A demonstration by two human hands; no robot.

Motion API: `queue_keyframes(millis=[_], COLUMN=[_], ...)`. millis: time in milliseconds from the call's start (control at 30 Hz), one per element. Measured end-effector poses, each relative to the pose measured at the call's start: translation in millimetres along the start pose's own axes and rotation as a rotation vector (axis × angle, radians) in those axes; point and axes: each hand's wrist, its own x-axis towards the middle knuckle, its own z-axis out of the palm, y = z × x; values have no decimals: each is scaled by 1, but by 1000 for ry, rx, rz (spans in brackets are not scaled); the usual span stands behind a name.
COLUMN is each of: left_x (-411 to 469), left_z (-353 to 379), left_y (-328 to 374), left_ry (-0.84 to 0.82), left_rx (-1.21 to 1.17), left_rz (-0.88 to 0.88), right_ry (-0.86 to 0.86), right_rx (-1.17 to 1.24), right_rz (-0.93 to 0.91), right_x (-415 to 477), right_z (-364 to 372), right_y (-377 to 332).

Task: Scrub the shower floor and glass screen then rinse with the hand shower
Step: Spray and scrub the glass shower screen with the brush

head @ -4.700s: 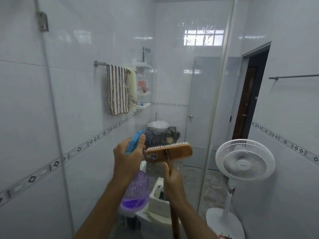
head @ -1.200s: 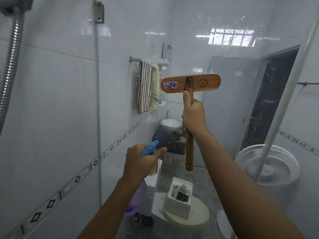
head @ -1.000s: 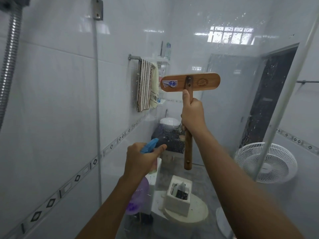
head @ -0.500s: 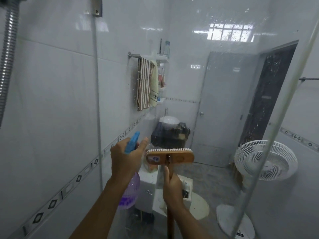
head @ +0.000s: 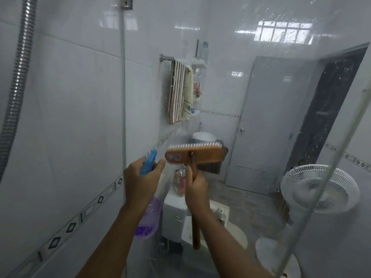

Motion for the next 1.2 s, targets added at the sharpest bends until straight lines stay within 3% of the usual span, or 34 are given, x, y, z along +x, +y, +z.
queue_keyframes(millis=[67, 167, 300, 400, 533, 700, 833, 1000, 1200], left_x=[1, 5, 13, 13, 19, 28, 26, 30, 26], left_z=[-3, -11, -21, -29, -41, -57, -59, -59, -60], left_y=[-3, -12, -13, -5, -4, -5, -5, -16, -13], left_ry=[-7, -1, 10, -10, -1, -64, -23, -129, 59], left_rx=[5, 24, 16, -44, -25, 21, 39, 65, 84], left_rz=[2, -31, -103, -146, -42, -63, -53, -123, -28], right_ry=[-44, -62, -107, -35, 1, -30, -57, -62, -70], right_rx=[-96, -86, -58, 8, -24, -44, 9, -2, 16], right_rz=[57, 92, -77, -222, -285, -266, -247, -260, -174], right_x=[-21, -16, 31, 74, 110, 106, 101, 93, 55], right_z=[13, 27, 28, 16, 8, 15, 21, 33, 59], right_y=[33, 17, -72, -162, -217, -214, -212, -201, -125])
